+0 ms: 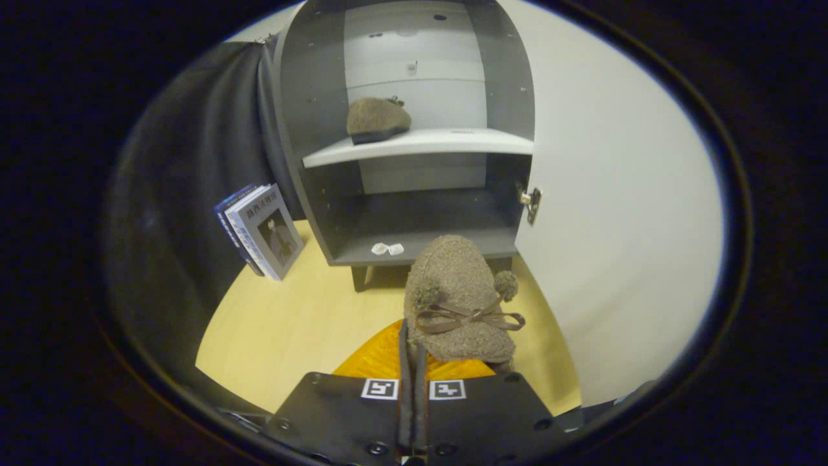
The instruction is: Open the shoe cabinet door, grab the shoes and put them into the shoe cabinet, then close the shoe cabinet door.
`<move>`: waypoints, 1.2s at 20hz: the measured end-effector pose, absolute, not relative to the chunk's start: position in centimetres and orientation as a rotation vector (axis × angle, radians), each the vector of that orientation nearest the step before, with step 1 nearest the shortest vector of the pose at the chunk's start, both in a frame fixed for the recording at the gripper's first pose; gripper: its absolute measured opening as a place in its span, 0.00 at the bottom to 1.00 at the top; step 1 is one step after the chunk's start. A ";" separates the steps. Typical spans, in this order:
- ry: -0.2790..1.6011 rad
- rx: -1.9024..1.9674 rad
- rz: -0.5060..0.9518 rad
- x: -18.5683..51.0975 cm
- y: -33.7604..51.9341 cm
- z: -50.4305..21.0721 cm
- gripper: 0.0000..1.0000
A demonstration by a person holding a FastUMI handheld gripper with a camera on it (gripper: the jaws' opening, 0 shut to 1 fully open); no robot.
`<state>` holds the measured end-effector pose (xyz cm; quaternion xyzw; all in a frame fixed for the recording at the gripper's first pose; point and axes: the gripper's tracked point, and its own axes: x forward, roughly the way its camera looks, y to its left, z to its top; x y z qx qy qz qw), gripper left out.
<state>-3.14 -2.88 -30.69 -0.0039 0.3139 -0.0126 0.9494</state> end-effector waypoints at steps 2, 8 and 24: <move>0.601 -0.025 -0.011 -1.9 -3.0 -27.5 0.04; 0.482 -0.075 0.002 5.4 -2.4 -20.6 0.03; 0.448 -0.147 -0.162 25.3 -5.2 -18.8 0.04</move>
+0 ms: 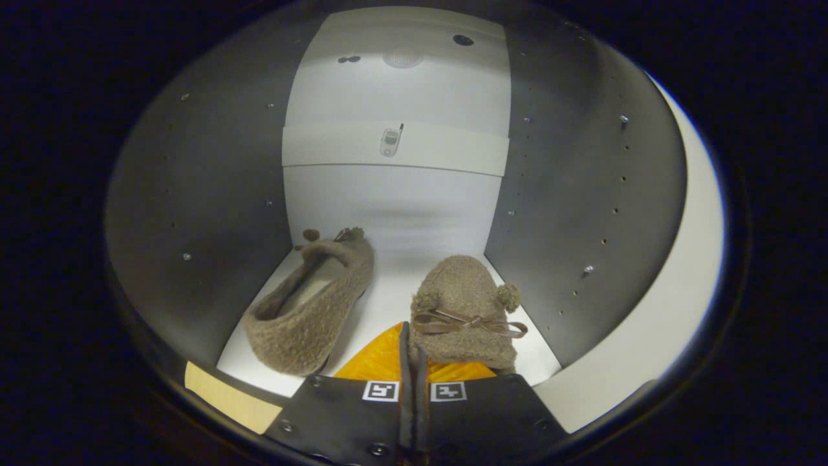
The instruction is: Open the shoe cabinet door, grab the shoes and put them into the shoe cabinet, then close the shoe cabinet door.
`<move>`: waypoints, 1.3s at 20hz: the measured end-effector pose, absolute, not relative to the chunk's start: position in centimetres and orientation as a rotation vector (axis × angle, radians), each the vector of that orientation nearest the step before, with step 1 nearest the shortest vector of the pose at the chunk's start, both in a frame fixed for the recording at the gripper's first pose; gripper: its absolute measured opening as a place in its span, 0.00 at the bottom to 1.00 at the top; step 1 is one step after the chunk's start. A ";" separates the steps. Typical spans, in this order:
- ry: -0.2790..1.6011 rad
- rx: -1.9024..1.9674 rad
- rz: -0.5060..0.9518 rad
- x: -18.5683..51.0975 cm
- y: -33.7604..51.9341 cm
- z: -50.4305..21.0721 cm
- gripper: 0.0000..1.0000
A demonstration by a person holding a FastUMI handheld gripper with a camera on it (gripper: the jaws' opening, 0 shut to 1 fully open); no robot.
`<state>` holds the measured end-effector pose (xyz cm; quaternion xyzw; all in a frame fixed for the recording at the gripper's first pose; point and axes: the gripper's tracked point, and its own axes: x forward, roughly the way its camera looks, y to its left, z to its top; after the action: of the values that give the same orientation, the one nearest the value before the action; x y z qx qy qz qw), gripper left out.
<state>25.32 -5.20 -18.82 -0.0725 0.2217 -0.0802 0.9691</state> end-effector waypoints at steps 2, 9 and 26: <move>0.462 -0.154 -0.155 26.9 -5.3 -19.5 0.04; 0.461 -0.130 -0.108 31.0 -6.2 -20.3 0.05; 0.462 -0.121 -0.133 34.8 -7.6 -20.4 0.08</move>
<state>34.79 -7.63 -20.37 -0.0598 0.2285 -0.0657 0.9695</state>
